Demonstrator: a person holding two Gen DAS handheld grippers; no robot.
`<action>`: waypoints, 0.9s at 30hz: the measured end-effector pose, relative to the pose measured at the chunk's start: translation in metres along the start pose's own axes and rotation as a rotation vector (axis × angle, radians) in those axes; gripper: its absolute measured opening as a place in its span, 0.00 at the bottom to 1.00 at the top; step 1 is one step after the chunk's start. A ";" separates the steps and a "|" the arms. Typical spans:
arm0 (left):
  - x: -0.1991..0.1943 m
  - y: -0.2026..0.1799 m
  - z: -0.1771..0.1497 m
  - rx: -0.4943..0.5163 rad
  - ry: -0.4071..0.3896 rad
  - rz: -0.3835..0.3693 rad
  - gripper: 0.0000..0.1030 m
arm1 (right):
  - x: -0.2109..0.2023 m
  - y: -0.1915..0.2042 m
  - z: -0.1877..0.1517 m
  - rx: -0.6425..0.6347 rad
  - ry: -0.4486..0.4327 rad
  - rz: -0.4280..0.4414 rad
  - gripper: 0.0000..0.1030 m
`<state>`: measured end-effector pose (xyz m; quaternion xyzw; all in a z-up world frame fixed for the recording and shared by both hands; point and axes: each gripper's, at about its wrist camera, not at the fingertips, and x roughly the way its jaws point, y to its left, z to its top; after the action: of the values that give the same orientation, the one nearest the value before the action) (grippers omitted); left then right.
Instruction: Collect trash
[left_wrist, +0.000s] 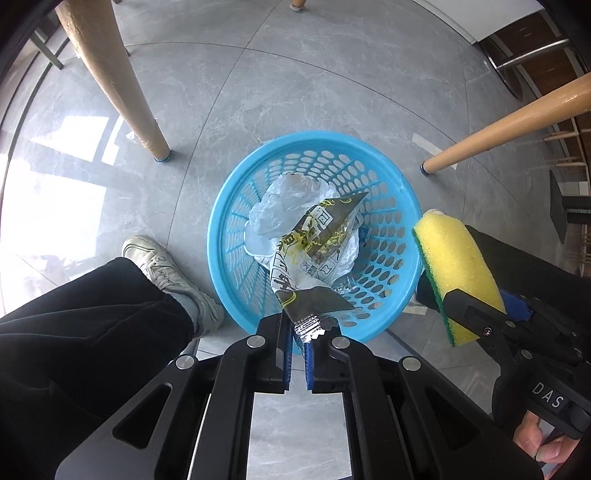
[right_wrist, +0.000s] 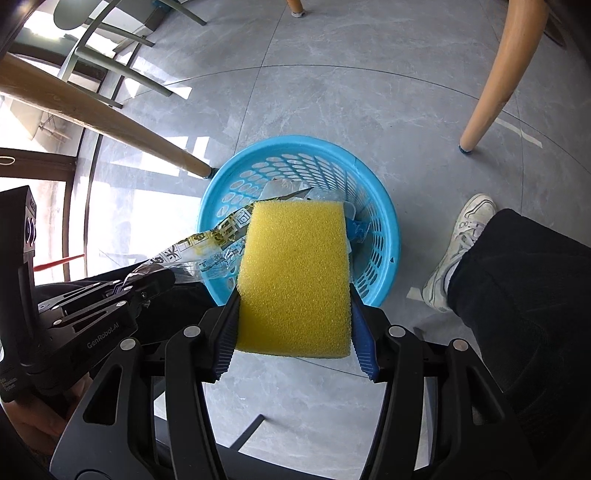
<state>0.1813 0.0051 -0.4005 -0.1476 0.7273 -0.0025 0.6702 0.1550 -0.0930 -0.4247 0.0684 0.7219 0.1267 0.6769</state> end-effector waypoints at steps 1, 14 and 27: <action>0.003 0.000 0.002 -0.003 0.004 -0.008 0.04 | 0.003 -0.001 0.001 0.003 0.008 0.000 0.50; -0.004 0.010 0.011 -0.031 -0.036 -0.017 0.31 | 0.012 -0.005 0.005 0.018 0.028 0.006 0.65; -0.054 0.008 -0.027 0.022 -0.069 -0.040 0.47 | -0.063 0.020 -0.030 -0.141 -0.121 -0.103 0.74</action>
<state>0.1561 0.0193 -0.3470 -0.1546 0.7007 -0.0188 0.6963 0.1279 -0.0941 -0.3569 -0.0092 0.6716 0.1379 0.7279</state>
